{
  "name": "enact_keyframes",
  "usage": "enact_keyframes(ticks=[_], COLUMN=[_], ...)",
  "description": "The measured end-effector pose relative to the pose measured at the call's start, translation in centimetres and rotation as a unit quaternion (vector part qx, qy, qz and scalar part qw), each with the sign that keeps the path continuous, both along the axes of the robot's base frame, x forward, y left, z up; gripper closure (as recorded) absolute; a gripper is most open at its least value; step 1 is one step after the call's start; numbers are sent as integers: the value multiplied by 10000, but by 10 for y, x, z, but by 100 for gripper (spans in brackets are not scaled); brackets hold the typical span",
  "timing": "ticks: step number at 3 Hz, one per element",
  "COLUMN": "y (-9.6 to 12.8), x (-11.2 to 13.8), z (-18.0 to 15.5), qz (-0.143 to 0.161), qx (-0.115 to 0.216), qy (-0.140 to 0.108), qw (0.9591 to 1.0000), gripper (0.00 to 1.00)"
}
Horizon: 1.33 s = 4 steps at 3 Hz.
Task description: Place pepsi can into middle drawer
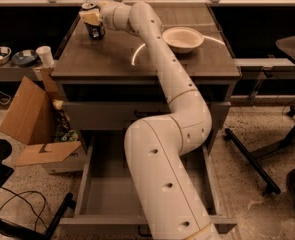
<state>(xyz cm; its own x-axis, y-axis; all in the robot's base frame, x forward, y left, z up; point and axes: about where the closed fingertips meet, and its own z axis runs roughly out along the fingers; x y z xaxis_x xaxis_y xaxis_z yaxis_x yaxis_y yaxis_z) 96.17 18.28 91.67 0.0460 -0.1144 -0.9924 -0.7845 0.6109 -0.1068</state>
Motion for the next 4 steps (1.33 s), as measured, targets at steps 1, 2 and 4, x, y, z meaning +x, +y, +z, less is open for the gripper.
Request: enact_keyframes(ticks=[1, 2, 4], y=[3, 3, -90], x=[-22, -23, -61], z=[-14, -11, 57], qz=[403, 426, -58], qx=[19, 21, -261], qy=[530, 563, 1182], qw=[9978, 9975, 9926], gripper=[100, 100, 100])
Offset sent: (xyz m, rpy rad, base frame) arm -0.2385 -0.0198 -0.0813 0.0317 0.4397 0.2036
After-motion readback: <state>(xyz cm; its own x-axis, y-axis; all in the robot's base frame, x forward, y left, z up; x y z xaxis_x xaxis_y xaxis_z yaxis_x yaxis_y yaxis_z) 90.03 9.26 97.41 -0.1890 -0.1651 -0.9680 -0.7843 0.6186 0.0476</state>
